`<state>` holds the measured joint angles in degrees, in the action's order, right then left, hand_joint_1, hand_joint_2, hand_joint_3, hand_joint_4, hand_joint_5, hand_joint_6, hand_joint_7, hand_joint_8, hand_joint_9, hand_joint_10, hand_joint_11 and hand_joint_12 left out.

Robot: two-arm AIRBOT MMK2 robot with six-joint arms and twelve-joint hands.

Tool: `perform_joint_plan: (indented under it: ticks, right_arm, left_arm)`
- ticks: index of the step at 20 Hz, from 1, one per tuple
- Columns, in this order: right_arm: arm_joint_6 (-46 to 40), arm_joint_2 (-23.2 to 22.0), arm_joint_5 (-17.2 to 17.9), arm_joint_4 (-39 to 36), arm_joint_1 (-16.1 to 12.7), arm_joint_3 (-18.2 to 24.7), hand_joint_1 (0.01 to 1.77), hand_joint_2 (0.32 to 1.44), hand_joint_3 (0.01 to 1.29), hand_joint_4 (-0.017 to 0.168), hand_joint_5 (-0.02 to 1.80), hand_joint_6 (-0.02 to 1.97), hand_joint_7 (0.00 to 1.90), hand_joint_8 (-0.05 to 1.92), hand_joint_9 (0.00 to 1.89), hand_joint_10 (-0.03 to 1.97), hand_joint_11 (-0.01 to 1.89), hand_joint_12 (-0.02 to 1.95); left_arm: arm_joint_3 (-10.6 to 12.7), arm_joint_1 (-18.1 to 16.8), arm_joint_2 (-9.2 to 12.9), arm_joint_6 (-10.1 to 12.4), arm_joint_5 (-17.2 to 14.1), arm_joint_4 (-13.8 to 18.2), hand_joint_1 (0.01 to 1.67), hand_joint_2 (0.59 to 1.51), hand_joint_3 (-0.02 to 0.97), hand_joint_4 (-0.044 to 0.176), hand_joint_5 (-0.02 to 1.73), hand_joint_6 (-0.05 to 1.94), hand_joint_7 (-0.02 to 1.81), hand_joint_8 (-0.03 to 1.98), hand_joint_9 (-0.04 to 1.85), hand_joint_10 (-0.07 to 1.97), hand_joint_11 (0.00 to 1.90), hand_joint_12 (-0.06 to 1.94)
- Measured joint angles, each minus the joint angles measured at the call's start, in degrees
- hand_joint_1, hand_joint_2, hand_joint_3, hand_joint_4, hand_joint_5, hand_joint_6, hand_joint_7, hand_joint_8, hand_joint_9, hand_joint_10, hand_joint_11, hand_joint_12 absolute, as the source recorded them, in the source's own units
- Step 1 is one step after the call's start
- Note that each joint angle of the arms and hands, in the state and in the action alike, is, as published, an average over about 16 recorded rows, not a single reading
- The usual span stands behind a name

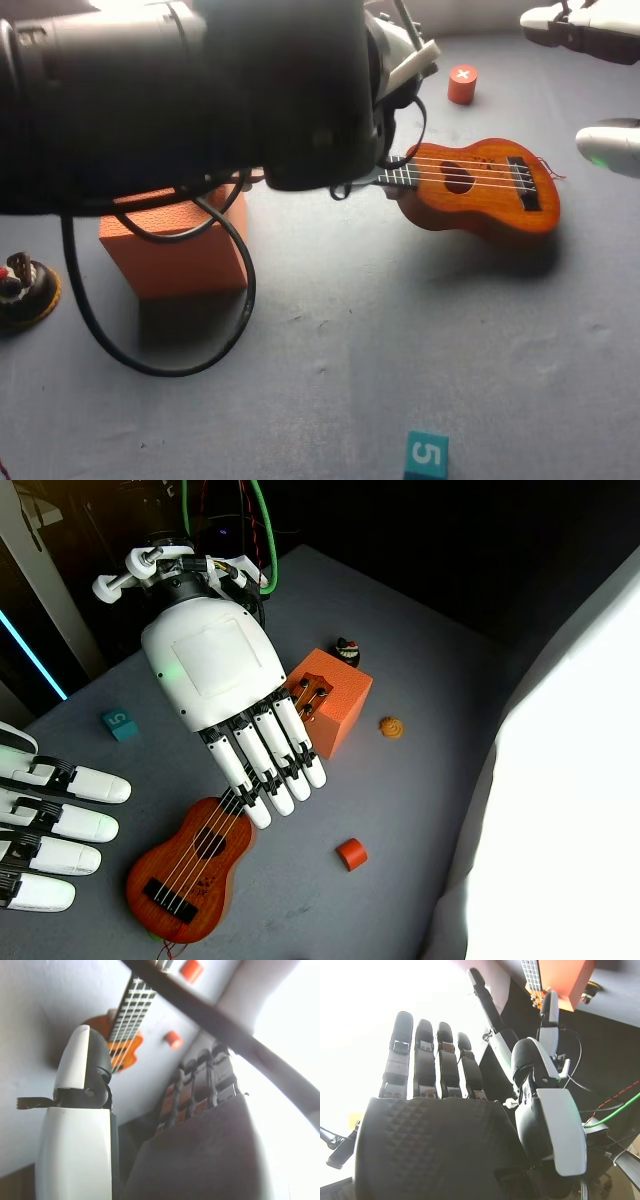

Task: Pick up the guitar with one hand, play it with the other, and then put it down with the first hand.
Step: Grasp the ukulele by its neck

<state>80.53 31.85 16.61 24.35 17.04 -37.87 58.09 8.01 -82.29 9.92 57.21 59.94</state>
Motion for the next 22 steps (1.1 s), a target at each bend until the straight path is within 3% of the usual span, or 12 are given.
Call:
perform_joint_plan:
  ticks: [11,22]
  right_arm:
    - [-0.04,0.07,-0.29,0.0,0.0,0.0,0.36,1.37,0.01,0.006,0.15,0.04,0.2,0.02,0.14,0.16,0.02,0.55]
    - [-0.09,0.07,-0.42,0.0,0.0,0.0,0.37,1.38,0.01,0.007,0.17,0.04,0.21,0.01,0.14,0.14,0.02,0.42]
  left_arm:
    - [1.98,4.58,-3.81,3.42,3.64,5.43,1.35,1.052,0.035,0.002,0.02,-0.01,0.02,-0.01,0.02,0.02,0.02,0.01]
    - [5.35,8.22,-6.41,6.14,4.35,9.23,1.33,1.052,0.016,0.002,0.02,-0.01,0.02,-0.01,0.02,0.02,0.02,0.01]
